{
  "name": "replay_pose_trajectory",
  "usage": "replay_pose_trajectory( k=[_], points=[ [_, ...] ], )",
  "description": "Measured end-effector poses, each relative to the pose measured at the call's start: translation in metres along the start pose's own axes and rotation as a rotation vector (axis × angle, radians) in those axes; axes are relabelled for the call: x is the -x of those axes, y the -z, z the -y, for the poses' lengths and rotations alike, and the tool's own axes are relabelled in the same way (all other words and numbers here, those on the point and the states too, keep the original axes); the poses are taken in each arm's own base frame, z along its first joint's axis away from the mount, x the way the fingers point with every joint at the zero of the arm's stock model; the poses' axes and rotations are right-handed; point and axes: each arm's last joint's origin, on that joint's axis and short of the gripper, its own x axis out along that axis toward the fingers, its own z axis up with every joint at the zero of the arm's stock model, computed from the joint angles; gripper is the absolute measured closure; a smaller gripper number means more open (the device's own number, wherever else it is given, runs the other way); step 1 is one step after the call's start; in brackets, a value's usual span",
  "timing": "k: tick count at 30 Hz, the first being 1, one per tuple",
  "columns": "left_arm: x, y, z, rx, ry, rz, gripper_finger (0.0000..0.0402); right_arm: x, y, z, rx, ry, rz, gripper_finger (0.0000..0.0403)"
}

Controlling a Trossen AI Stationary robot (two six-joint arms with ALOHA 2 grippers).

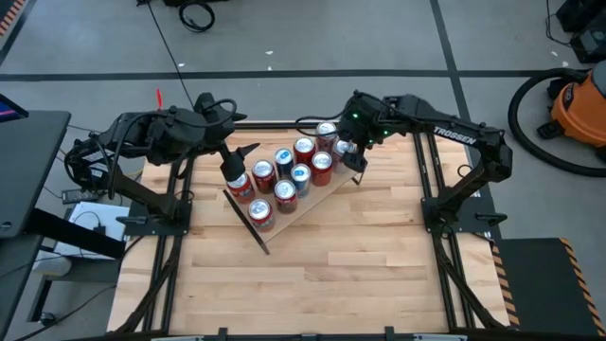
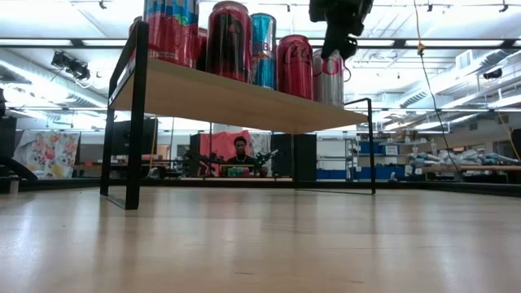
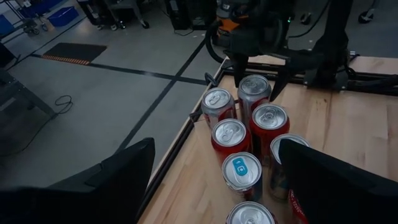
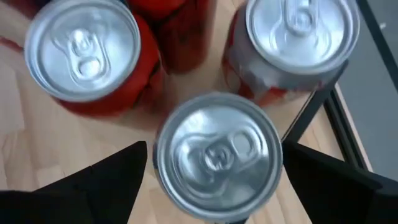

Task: Place canned beverage on shelf
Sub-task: Put the red and silver soda can on the shelf and aligned with the other red and silver soda can on the shelf

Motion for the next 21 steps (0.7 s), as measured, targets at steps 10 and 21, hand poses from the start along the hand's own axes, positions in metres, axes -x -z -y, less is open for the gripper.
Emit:
replay_pose_trajectory(
  k=[10, 21],
  points=[
    [0.0, 0.0, 0.0, 0.006, 0.0, 0.0, 0.0047, -0.0053, -0.002, -0.0016, 0.08, -0.001, -0.007, 0.0045],
    [0.0, 0.0, 0.0, 0.006, 0.0, 0.0, 0.0047, -0.0081, -0.003, -0.0017, 0.256, -0.021, -0.01, 0.0074]
  ],
)
